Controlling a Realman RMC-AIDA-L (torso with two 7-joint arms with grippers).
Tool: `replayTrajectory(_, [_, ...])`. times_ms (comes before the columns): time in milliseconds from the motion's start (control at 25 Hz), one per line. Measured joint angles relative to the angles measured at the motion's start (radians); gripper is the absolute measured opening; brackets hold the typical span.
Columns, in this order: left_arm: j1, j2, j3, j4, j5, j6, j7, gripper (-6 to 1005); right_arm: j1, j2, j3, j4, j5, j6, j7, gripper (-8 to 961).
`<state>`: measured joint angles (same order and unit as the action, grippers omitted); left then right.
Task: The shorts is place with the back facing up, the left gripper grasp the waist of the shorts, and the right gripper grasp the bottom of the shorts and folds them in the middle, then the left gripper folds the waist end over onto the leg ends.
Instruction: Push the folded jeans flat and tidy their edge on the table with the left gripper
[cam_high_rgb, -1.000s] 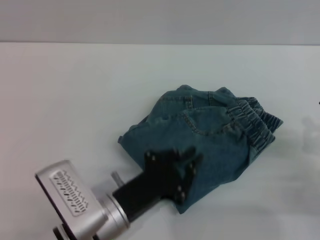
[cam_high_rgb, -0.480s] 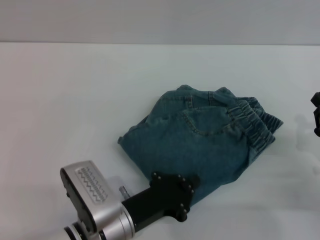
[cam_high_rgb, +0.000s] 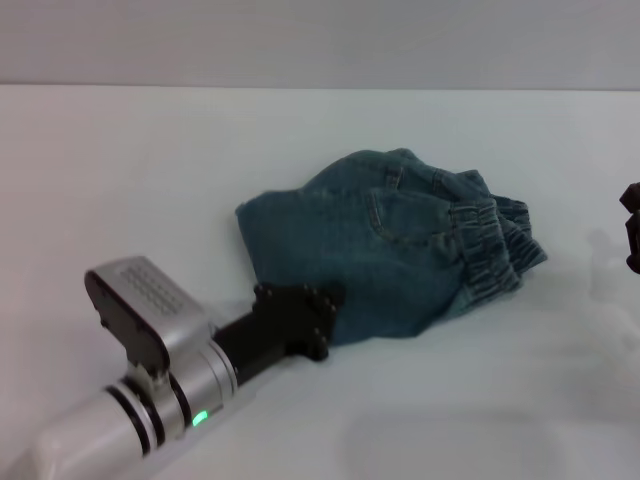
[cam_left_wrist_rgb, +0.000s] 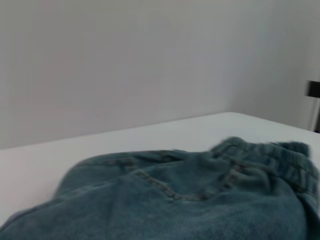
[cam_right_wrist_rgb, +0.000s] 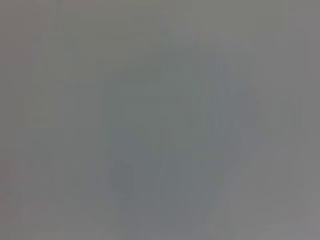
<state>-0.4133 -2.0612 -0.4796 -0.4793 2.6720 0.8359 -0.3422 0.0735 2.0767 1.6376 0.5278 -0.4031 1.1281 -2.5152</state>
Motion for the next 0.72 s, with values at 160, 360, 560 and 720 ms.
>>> replayTrajectory(160, [-0.072, -0.002, -0.036, 0.065, -0.002, -0.003, -0.046, -3, -0.005, 0.002, -0.001, 0.002, 0.000, 0.005, 0.002, 0])
replayTrajectory(360, [-0.141, -0.005, -0.074, 0.117, -0.004, -0.010, -0.088, -2, -0.011, 0.004, -0.001, -0.001, 0.001, 0.015, 0.003, -1])
replayTrajectory(560, [-0.169, -0.004, -0.121, 0.125, -0.002, -0.007, -0.089, -2, -0.013, 0.005, -0.001, -0.003, 0.001, 0.015, 0.004, -1])
replayTrajectory(720, [-0.105, 0.006, -0.165, 0.056, 0.000, 0.073, -0.078, -2, -0.018, 0.005, -0.005, 0.001, 0.001, 0.016, 0.004, -1])
